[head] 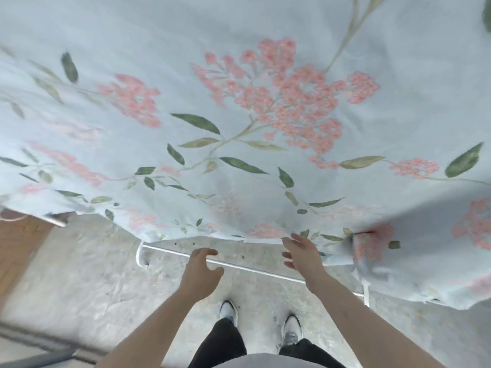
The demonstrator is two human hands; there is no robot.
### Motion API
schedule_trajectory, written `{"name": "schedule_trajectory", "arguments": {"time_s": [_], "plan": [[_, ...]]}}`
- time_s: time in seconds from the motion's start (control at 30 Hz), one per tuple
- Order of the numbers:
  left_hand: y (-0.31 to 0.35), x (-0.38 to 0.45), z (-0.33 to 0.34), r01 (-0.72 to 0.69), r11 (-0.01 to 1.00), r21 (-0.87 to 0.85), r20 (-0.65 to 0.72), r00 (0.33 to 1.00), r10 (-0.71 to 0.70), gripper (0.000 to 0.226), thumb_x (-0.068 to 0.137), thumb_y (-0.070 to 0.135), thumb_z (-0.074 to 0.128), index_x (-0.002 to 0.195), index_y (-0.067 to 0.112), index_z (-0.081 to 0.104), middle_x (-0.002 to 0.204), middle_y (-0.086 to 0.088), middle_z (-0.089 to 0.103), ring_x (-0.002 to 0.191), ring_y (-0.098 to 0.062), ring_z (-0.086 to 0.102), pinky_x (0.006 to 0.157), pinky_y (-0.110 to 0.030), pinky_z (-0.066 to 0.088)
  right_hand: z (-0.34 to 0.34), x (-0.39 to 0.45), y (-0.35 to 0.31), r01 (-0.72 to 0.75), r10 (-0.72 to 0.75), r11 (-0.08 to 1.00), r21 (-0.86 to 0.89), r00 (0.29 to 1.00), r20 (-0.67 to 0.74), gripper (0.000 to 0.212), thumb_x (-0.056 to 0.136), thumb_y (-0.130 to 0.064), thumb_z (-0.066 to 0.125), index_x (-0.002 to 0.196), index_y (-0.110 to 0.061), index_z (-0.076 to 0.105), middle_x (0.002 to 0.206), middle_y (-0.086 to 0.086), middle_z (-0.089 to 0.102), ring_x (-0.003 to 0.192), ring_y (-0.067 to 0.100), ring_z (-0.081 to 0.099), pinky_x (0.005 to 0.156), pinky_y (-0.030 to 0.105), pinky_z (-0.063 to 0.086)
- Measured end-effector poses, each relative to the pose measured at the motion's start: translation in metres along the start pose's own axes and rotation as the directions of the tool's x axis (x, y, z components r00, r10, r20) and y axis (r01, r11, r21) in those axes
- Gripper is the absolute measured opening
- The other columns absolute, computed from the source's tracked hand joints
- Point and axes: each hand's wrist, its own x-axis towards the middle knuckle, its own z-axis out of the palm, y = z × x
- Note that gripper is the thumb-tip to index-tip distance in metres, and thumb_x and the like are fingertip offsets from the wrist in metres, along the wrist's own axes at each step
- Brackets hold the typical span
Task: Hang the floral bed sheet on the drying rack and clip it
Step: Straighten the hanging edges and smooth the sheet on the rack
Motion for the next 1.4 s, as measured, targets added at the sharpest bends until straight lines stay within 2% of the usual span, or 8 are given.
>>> {"name": "schedule_trajectory", "arguments": {"time_s": [0.17, 0.4, 0.7, 0.8, 0.93, 1.07, 1.27, 1.4], "plan": [[-0.054, 0.010, -0.061, 0.143, 0.954, -0.263, -0.131, 0.974, -0.183, 0.041, 0.089, 0.020, 0.074, 0.127, 0.024, 0.061, 0.133, 0.004, 0.048, 0.116, -0.012, 0.054, 0.093, -0.038, 0.054, 0.079, 0.011, -0.028, 0.112, -0.080, 0.964, -0.241, 0.987, 0.140, 0.050, 0.093, -0.028, 0.075, 0.138, -0.021, 0.055, 0.128, -0.001, 0.060, 0.088, 0.021, 0.070, 0.079, 0.038, 0.060], [-0.146, 0.051, -0.163, 0.256, 0.831, -0.494, -0.167, 0.910, -0.379, 0.046, 0.090, 0.017, 0.072, 0.133, 0.020, 0.058, 0.126, -0.008, 0.059, 0.117, -0.022, 0.059, 0.077, -0.030, 0.045, 0.237, 0.013, -0.006, 0.077, 0.049, 0.917, -0.390, 0.951, 0.304, 0.047, 0.095, -0.030, 0.073, 0.135, -0.021, 0.051, 0.117, 0.002, 0.063, 0.087, 0.021, 0.069, 0.081, 0.040, 0.061], [-0.248, 0.133, -0.296, 0.153, 0.881, -0.448, -0.322, 0.891, -0.319, 0.055, 0.090, 0.031, 0.076, 0.139, 0.021, 0.053, 0.136, 0.007, 0.052, 0.117, -0.016, 0.057, 0.067, -0.022, 0.053, 0.409, 0.023, 0.016, 0.107, 0.024, 0.914, -0.392, 0.949, 0.314, 0.051, 0.091, -0.037, 0.077, 0.134, -0.022, 0.053, 0.120, -0.001, 0.063, 0.089, 0.025, 0.070, 0.067, 0.033, 0.056], [-0.257, 0.162, -0.320, 0.127, 0.882, -0.455, -0.309, 0.906, -0.290, 0.050, 0.091, 0.030, 0.075, 0.137, 0.024, 0.055, 0.136, 0.006, 0.053, 0.113, -0.015, 0.057, 0.090, -0.034, 0.053, 0.441, 0.028, 0.013, 0.186, -0.036, 0.878, -0.440, 0.945, 0.326, 0.048, 0.088, -0.042, 0.078, 0.129, -0.031, 0.056, 0.121, -0.007, 0.062, 0.100, 0.028, 0.070, 0.074, 0.039, 0.059], [-0.275, 0.185, -0.333, 0.217, 0.734, -0.644, -0.199, 0.879, -0.434, 0.054, 0.088, 0.028, 0.077, 0.137, 0.017, 0.056, 0.139, 0.002, 0.054, 0.121, -0.022, 0.058, 0.106, -0.046, 0.051, 0.471, 0.031, 0.008, 0.231, -0.046, 0.840, -0.492, 0.932, 0.359, 0.046, 0.085, -0.044, 0.081, 0.123, -0.035, 0.057, 0.119, -0.012, 0.063, 0.102, 0.025, 0.071, 0.087, 0.047, 0.059], [-0.307, 0.192, -0.350, 0.289, 0.528, -0.799, -0.096, 0.805, -0.585, 0.057, 0.091, 0.021, 0.075, 0.142, 0.010, 0.052, 0.139, -0.007, 0.055, 0.104, -0.022, 0.062, 0.093, -0.042, 0.059, 0.500, 0.042, 0.009, 0.250, -0.018, 0.803, -0.540, 0.917, 0.398, 0.055, 0.081, -0.050, 0.083, 0.126, -0.034, 0.056, 0.119, -0.012, 0.064, 0.099, 0.023, 0.071, 0.088, 0.046, 0.060], [-0.347, 0.216, -0.396, 0.223, 0.313, -0.923, -0.043, 0.749, -0.661, 0.072, 0.091, 0.011, 0.077, 0.152, 0.006, 0.039, 0.113, -0.010, 0.061, 0.114, -0.025, 0.060, 0.095, -0.045, 0.059, 0.531, 0.029, 0.007, 0.204, 0.057, 0.806, -0.555, 0.907, 0.417, 0.056, 0.086, -0.048, 0.079, 0.132, -0.030, 0.052, 0.120, -0.010, 0.062, 0.090, 0.023, 0.074, 0.075, 0.032, 0.058], [-0.372, 0.253, -0.424, 0.234, 0.228, -0.945, 0.043, 0.780, -0.624, 0.092, 0.083, 0.014, 0.086, 0.157, 0.008, 0.031, 0.141, -0.013, 0.053, 0.129, -0.029, 0.054, 0.082, -0.039, 0.061, 0.566, 0.028, 0.001, 0.216, 0.060, 0.784, -0.582, 0.907, 0.417, 0.051, 0.089, -0.046, 0.077, 0.131, -0.033, 0.051, 0.119, -0.011, 0.065, 0.086, 0.022, 0.075, 0.070, 0.029, 0.058]]}}
